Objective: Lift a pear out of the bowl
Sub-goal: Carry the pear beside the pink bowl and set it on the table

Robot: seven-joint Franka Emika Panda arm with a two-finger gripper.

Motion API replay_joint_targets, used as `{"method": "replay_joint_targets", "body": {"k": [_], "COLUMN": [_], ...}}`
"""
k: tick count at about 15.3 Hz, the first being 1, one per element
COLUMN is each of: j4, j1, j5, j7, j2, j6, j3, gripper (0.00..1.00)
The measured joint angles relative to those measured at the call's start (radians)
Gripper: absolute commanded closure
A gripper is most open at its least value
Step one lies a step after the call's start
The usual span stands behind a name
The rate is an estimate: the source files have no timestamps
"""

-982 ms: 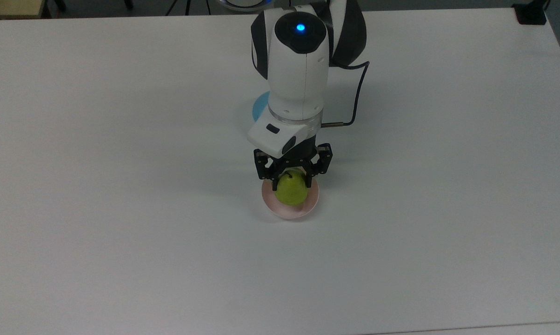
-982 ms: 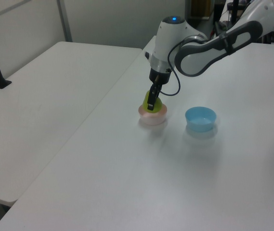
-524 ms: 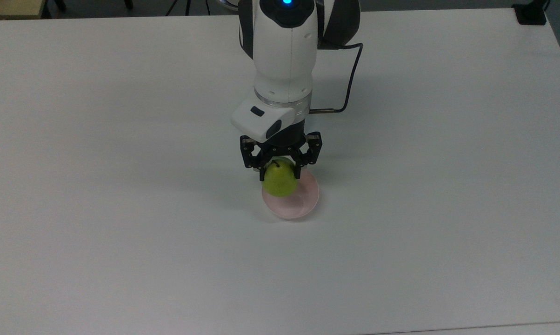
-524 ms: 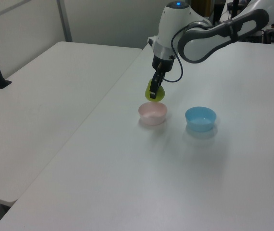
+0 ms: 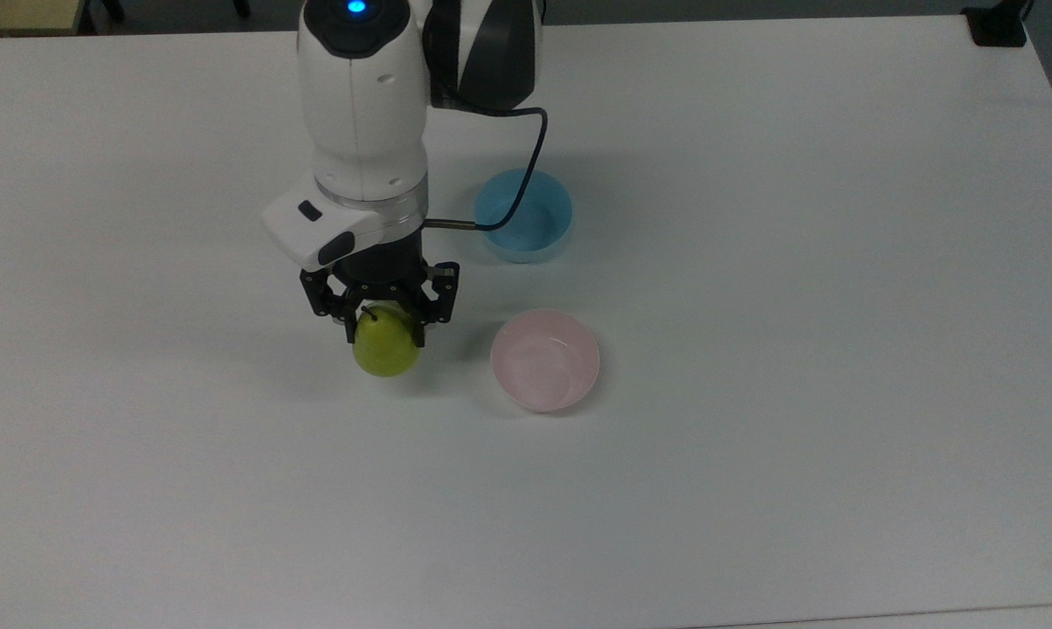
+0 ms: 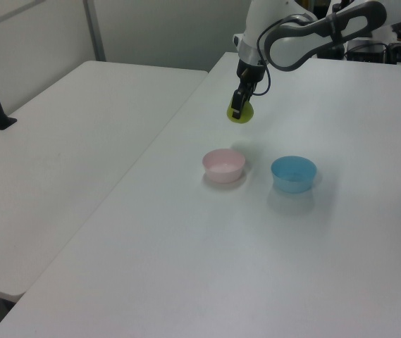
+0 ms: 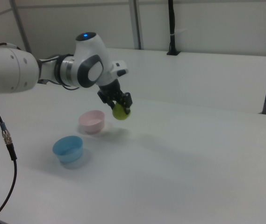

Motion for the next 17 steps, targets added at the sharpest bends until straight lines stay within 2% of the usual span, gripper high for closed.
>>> {"method": "replay_joint_targets", "body": {"k": [5,10,13,14,17], "j4": [0.000,0.000,0.000,0.000,0.003], "j1": [-0.046,-0.062,-0.063,-0.064,-0.065], "j5": [0.000,-0.021,-0.026,-0.026,-0.026], "j7": [-0.045,-0.064,-0.064,-0.064,-0.064], "j2": [0.042,0.105,0.125,0.128,0.128], "j6": [0.069,0.102,0.152,0.157,0.161], "j3": [0.000,0.000,0.000,0.000,0.000], "gripper": [0.62,0.52,0.12,0.05,0.00]}}
